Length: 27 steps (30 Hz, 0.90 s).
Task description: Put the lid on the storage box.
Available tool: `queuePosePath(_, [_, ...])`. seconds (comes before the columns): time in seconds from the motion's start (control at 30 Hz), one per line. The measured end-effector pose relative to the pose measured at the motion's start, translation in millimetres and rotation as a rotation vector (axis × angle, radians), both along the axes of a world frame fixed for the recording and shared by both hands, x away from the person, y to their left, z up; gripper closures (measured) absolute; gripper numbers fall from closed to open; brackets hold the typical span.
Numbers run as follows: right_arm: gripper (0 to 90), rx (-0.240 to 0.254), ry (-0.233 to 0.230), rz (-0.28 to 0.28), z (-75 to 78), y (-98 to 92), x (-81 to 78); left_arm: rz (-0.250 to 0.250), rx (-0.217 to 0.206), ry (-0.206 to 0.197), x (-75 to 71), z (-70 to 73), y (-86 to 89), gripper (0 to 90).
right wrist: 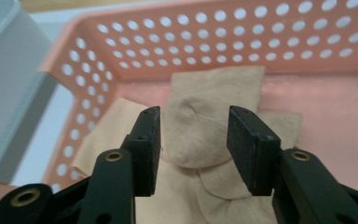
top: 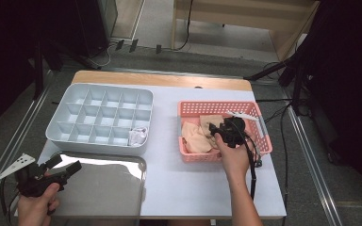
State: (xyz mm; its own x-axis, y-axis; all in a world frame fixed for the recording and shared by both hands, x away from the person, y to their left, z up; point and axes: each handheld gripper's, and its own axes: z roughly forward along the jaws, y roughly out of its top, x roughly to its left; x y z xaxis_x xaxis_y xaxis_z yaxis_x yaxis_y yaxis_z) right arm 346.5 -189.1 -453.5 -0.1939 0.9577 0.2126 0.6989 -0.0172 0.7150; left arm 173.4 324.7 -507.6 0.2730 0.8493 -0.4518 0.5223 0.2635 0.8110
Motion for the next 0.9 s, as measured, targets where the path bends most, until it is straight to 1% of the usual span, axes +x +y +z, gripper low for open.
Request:
queuePosePath(0.03, [57.0, -0.001, 0.012, 0.0, -1.1, 0.0, 1.9, 0.0, 0.002, 0.0, 0.2, -0.4, 0.6, 2.1])
queuePosePath(0.07, [57.0, 0.003, 0.034, 0.0, -3.4, 0.0, 4.7, 0.001, 0.002, 0.002, 0.3, -0.7, 0.8, 2.1])
queuePosePath(0.17, [55.6, -0.023, 0.083, -0.026, -9.3, 0.7, 10.6, 0.007, 0.001, 0.007, 1.2, -2.2, 1.9, 2.1])
queuePosePath(0.23, [56.8, -0.023, 0.094, -0.045, -8.4, 0.5, 13.2, 0.002, -0.001, 0.009, 1.8, -3.1, 3.4, 2.1])
queuePosePath(0.27, [57.0, -0.032, 0.105, -0.048, -8.2, 0.6, 14.5, 0.003, -0.013, 0.013, 2.1, -3.3, 3.8, 2.1])
queuePosePath(0.33, [56.0, -0.059, 0.153, -0.034, -8.0, 2.2, 20.8, 0.003, -0.022, 0.013, 2.7, -3.7, 4.6, 2.1])
queuePosePath(0.37, [55.5, -0.051, 0.171, -0.031, -8.1, 2.1, 23.8, 0.006, -0.021, 0.011, 2.9, -4.0, 4.8, 2.1])
queuePosePath(0.4, [53.9, -0.054, 0.197, -0.031, -7.8, 1.6, 26.8, 0.01, -0.019, 0.011, 3.0, -4.1, 4.8, 2.2])
queuePosePath(0.43, [53.1, -0.053, 0.21, -0.041, -8.1, 1.8, 28.6, 0.013, -0.014, 0.008, 3.1, -4.2, 4.9, 3.1])
queuePosePath(0.5, [53.3, -0.076, 0.241, -0.046, -10.3, 1.3, 32.2, 0.007, -0.019, 0.008, 3.4, -4.4, 5.1, 4.2])
queuePosePath(0.57, [55.7, -0.088, 0.269, -0.053, -14.0, 2.1, 34.4, 0.007, -0.012, 0.011, 3.8, -4.8, 4.8, 4.3])
queuePosePath(0.63, [60.4, -0.101, 0.278, -0.058, -16.1, 3.0, 35.7, 0.005, -0.01, 0.015, 4.1, -5.2, 4.3, 4.2])
queuePosePath(0.7, [68.7, -0.119, 0.274, -0.062, -16.1, 4.0, 36.5, 0.004, -0.011, 0.021, 4.5, -5.8, 3.7, 4.3])
queuePosePath(0.8, [84.1, -0.115, 0.262, -0.075, -15.4, 3.6, 35.2, 0.003, -0.008, 0.027, 5.1, -7.4, 3.4, 4.3])
queuePosePath(0.83, [86.7, -0.107, 0.246, -0.069, -14.2, 2.7, 33.8, 0.004, -0.011, 0.028, 5.2, -7.8, 3.0, 4.3])
queuePosePath(0.9, [87.7, -0.091, 0.221, -0.062, -11.1, 2.5, 30.6, 0.004, -0.012, 0.03, 5.0, -7.9, 2.5, 4.3])
